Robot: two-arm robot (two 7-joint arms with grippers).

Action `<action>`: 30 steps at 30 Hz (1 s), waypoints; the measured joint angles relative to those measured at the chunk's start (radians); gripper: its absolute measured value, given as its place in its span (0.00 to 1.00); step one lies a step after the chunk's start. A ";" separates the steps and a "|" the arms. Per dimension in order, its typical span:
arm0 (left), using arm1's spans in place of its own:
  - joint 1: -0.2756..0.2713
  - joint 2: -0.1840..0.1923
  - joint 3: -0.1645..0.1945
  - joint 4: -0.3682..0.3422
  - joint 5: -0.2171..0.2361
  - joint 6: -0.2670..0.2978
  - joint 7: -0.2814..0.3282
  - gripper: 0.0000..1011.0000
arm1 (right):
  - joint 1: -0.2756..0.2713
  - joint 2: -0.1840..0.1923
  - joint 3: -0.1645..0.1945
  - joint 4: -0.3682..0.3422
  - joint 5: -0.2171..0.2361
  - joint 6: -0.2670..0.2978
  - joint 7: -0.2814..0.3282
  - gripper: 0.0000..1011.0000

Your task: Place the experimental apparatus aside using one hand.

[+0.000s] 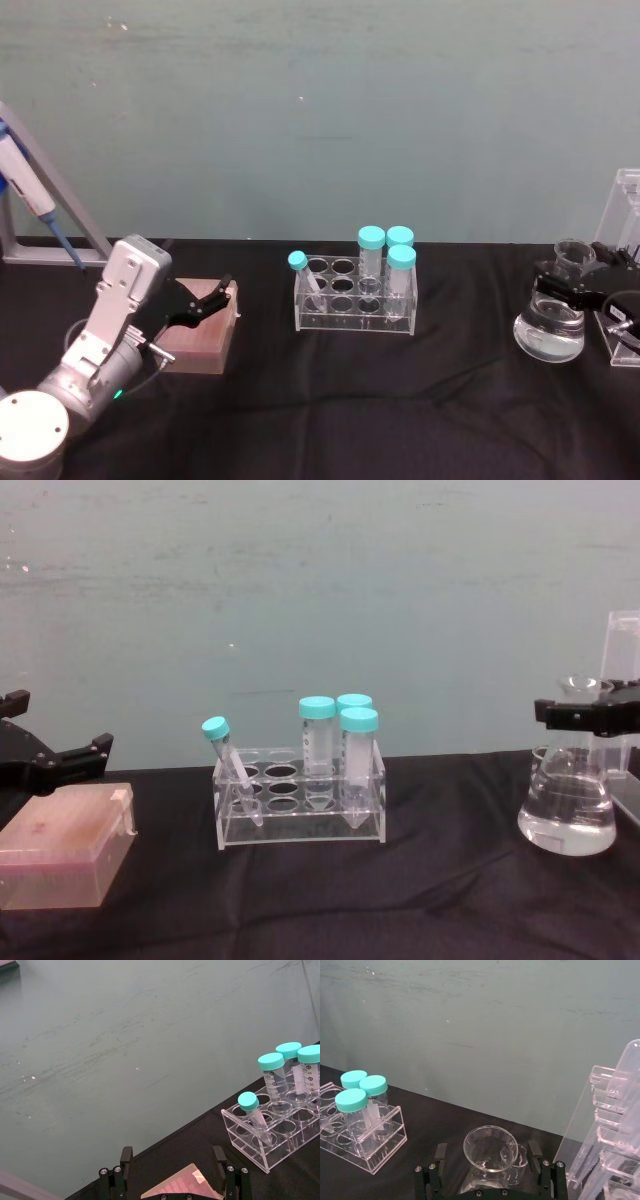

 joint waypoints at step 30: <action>0.000 0.000 0.000 0.000 0.000 0.000 0.000 0.99 | -0.127 0.016 0.058 -0.204 -0.019 0.055 -0.039 0.99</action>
